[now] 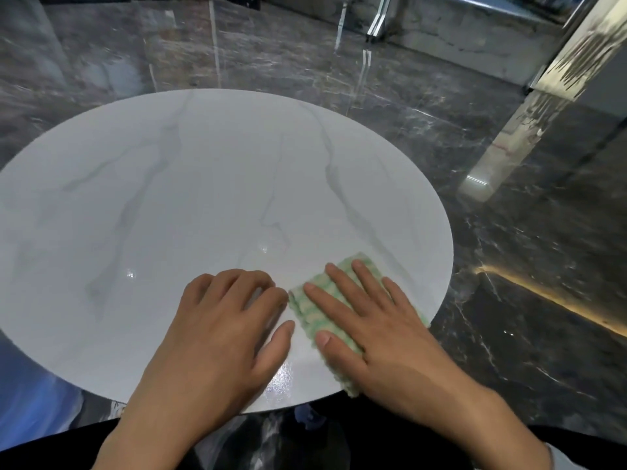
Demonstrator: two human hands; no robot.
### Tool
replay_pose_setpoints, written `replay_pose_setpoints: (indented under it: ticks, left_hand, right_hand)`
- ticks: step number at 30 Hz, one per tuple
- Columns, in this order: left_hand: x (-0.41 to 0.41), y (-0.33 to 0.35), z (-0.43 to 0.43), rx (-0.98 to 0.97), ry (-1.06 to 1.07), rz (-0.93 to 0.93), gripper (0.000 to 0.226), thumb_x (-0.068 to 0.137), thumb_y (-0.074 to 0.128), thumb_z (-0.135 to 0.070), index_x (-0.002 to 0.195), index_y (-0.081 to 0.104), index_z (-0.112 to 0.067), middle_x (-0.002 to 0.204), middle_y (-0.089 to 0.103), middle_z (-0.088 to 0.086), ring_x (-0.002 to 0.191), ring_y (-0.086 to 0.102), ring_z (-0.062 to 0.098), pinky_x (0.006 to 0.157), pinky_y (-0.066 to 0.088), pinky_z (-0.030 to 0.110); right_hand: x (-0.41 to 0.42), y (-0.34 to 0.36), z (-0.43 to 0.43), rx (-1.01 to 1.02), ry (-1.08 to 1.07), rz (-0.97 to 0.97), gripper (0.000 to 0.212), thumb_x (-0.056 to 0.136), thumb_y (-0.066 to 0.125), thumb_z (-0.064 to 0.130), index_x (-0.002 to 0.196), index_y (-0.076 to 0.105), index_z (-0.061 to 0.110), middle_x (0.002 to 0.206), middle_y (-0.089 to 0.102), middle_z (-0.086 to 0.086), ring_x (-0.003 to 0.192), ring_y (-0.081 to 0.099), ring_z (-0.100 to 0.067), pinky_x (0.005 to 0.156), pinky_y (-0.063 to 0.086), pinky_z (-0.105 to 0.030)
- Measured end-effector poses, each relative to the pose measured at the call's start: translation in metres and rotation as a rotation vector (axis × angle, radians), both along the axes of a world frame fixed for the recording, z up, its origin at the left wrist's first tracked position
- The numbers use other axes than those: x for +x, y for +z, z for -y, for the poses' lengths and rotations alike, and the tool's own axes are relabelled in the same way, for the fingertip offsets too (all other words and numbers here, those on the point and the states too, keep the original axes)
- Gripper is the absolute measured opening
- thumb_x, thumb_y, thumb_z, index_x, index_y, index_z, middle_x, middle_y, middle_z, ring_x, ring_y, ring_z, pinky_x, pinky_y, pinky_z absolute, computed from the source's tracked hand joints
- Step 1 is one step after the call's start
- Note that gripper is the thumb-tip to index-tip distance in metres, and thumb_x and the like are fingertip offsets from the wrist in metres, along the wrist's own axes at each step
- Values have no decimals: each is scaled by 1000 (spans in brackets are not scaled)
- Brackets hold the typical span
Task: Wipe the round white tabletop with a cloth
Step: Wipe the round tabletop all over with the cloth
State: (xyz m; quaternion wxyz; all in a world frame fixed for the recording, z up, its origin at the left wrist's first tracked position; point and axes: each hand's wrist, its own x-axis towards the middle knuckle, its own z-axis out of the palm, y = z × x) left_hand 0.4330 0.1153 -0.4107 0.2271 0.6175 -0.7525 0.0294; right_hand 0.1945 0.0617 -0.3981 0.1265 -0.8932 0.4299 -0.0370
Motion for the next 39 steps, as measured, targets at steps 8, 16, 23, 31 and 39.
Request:
replay_pose_setpoints:
  ticks: [8, 16, 23, 31, 39]
  left_hand:
    - [0, -1, -2, -20, -9, -7, 20, 94, 56, -46, 103, 65, -29, 114, 60, -11, 106, 59, 24, 94, 42, 45]
    - [-1, 3, 1, -42, -16, 20, 20, 93, 57, -42, 100, 67, -26, 109, 64, -7, 102, 62, 27, 88, 44, 47]
    - [0, 0, 0, -88, -17, -30, 13, 92, 62, -36, 93, 65, -24, 104, 63, -7, 96, 63, 27, 87, 46, 45]
    - [-1, 1, 1, -93, -5, -39, 12, 91, 63, -34, 90, 66, -23, 102, 65, -6, 94, 64, 27, 87, 47, 46]
    - [-1, 0, 3, -113, -1, -41, 8, 89, 66, -28, 90, 68, -20, 100, 65, -2, 90, 65, 30, 82, 49, 48]
  right_hand:
    - [-60, 14, 127, 67, -421, -192, 59, 102, 15, 64, 158, 1, 56, 172, -6, 16, 158, -12, -14, 127, 0, -48]
    - [47, -6, 65, 27, -80, -84, 60, 96, 5, 65, 153, -13, 61, 169, -19, 20, 152, -30, -13, 122, -19, -46]
    - [12, 1, 95, 7, -78, -73, 56, 101, 14, 68, 154, -3, 64, 170, -7, 23, 156, -18, -9, 125, -4, -40]
    - [-50, 12, 172, 131, -551, -218, 58, 105, 11, 60, 160, -5, 52, 171, -14, 12, 157, -19, -23, 125, -10, -52]
    - [100, 1, 92, -18, 92, -113, 55, 106, 17, 57, 159, 0, 55, 172, -9, 15, 157, -19, -18, 123, -16, -52]
